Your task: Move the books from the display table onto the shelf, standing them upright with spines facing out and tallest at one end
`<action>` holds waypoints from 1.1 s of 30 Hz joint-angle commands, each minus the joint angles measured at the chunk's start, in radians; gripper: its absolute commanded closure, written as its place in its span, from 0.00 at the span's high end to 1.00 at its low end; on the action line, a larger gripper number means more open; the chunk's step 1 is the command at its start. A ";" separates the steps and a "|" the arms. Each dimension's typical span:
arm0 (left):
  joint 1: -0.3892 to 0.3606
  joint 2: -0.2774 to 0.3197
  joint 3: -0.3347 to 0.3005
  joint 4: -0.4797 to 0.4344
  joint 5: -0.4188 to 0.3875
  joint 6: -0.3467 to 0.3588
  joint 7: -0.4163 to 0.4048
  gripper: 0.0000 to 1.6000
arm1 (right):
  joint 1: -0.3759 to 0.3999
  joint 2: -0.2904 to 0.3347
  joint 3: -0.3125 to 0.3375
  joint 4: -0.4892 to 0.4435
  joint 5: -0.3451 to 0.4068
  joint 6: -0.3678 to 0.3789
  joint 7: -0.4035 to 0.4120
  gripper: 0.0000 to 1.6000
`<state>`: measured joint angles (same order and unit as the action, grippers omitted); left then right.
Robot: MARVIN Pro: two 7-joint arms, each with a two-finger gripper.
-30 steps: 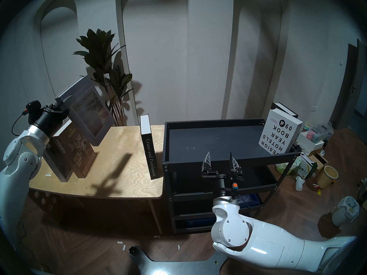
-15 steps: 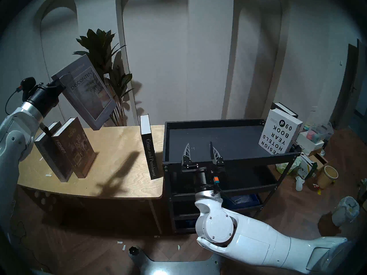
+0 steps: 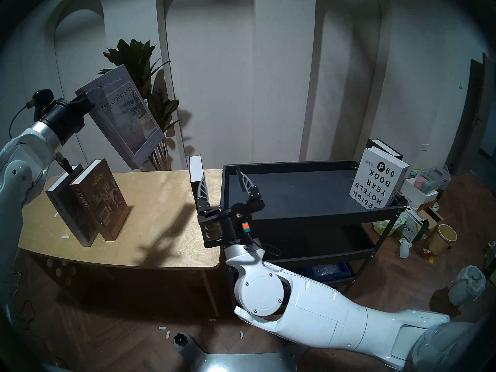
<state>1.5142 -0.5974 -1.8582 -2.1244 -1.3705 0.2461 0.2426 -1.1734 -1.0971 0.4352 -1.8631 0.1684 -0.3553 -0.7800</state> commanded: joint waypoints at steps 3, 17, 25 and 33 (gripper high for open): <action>-0.078 0.026 0.010 -0.002 -0.020 0.003 0.043 0.00 | 0.131 -0.129 -0.066 -0.034 -0.070 0.078 0.073 1.00; -0.114 0.038 0.082 -0.007 -0.052 0.023 0.156 0.00 | 0.268 -0.275 -0.142 0.064 -0.131 0.210 0.137 1.00; -0.147 0.048 0.119 -0.022 -0.070 0.037 0.237 0.00 | 0.342 -0.335 -0.154 0.175 -0.150 0.276 0.157 1.00; -0.177 0.057 0.140 -0.039 -0.088 0.050 0.328 0.00 | 0.403 -0.414 -0.167 0.315 -0.165 0.332 0.171 1.00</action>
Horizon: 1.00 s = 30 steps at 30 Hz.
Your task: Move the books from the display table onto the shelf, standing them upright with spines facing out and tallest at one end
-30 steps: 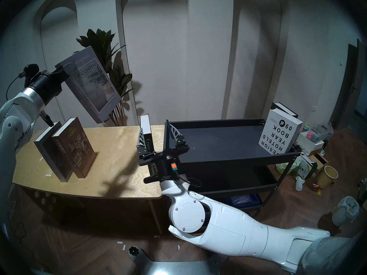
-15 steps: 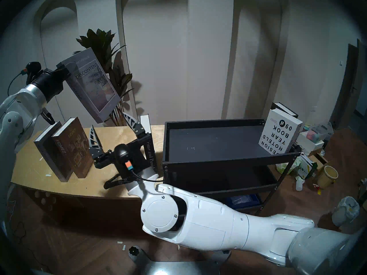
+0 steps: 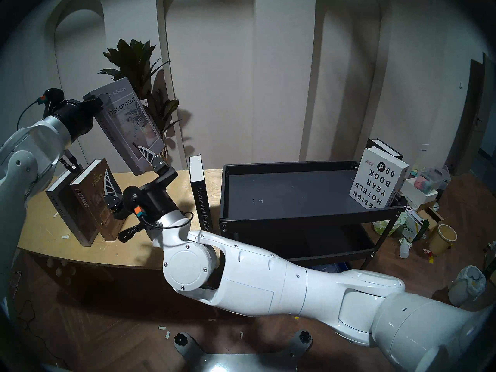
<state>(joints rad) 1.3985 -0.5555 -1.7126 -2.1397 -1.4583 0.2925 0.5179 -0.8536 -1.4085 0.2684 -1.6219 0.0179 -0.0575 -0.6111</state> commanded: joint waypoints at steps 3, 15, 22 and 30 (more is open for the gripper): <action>-0.068 0.015 0.000 -0.033 -0.012 0.007 0.082 0.00 | 0.106 -0.138 -0.001 0.132 -0.017 0.052 0.007 1.00; -0.068 -0.005 0.032 -0.069 -0.071 0.009 0.163 0.00 | 0.173 -0.274 -0.006 0.269 -0.015 0.099 0.013 1.00; -0.077 -0.010 0.022 -0.073 -0.103 0.005 0.208 0.00 | 0.198 -0.306 -0.006 0.333 -0.005 0.107 0.000 1.00; -0.071 -0.023 0.005 -0.071 -0.124 -0.008 0.262 0.00 | 0.222 -0.385 0.016 0.447 0.009 0.113 -0.032 1.00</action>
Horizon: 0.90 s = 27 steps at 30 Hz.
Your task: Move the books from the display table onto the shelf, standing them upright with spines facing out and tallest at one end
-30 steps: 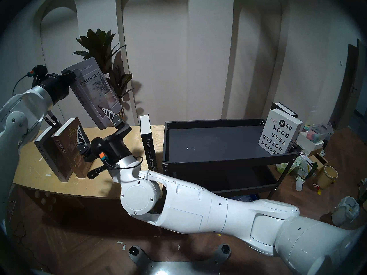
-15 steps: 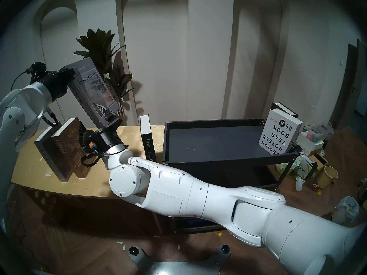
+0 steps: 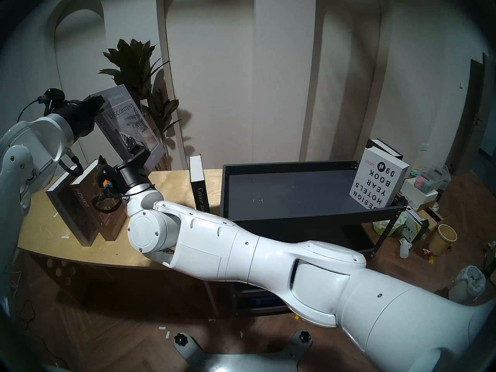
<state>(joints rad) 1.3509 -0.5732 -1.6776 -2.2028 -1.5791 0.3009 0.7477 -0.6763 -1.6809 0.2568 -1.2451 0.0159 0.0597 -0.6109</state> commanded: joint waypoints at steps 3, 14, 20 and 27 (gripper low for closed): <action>-0.017 -0.010 -0.041 -0.011 -0.012 -0.021 0.056 0.00 | 0.059 -0.132 0.041 0.119 0.021 -0.008 -0.046 1.00; 0.007 -0.041 -0.061 -0.048 -0.062 -0.031 0.113 0.00 | 0.078 -0.234 0.082 0.308 0.046 -0.046 -0.101 0.55; 0.016 -0.056 -0.066 -0.096 -0.080 -0.037 0.125 0.00 | 0.079 -0.273 0.084 0.373 0.058 -0.070 -0.116 0.18; 0.031 -0.080 -0.070 -0.165 -0.093 -0.051 0.120 0.00 | 0.091 -0.322 0.084 0.449 0.063 -0.106 -0.135 0.00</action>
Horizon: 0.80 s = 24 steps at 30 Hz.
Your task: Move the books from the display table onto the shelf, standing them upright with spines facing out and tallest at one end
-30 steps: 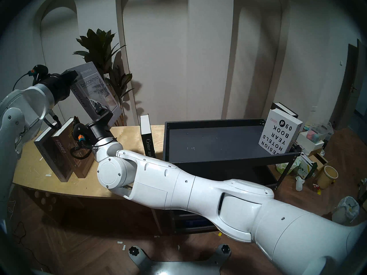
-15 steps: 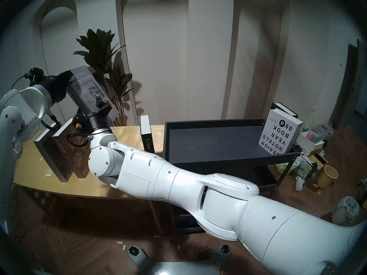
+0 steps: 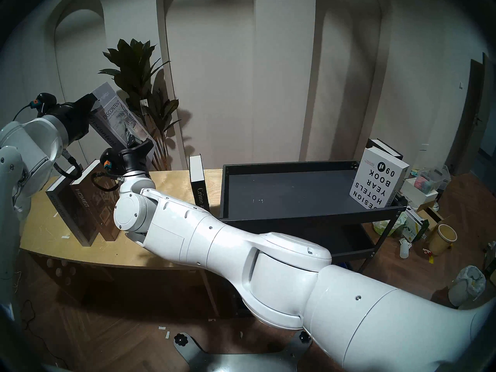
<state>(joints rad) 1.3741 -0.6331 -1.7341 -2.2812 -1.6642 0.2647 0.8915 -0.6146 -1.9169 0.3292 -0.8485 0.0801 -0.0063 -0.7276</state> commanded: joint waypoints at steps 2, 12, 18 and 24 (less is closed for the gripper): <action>0.015 -0.028 -0.013 -0.104 -0.015 -0.017 -0.028 0.15 | 0.037 -0.090 0.010 0.074 -0.001 -0.055 -0.025 0.00; -0.028 -0.129 -0.074 -0.162 -0.108 -0.091 -0.135 1.00 | 0.075 -0.090 -0.001 0.118 -0.009 -0.095 -0.045 0.00; -0.091 -0.150 -0.204 -0.162 -0.135 -0.140 -0.188 1.00 | 0.098 -0.090 0.012 0.135 -0.008 -0.117 -0.068 0.00; -0.134 -0.167 -0.294 -0.162 -0.136 -0.195 -0.244 1.00 | 0.107 -0.090 0.018 0.156 -0.007 -0.144 -0.079 0.00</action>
<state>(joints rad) 1.3346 -0.7696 -1.9099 -2.4222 -1.8009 0.1288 0.7213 -0.5392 -1.9823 0.3373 -0.6952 0.0771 -0.1200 -0.8008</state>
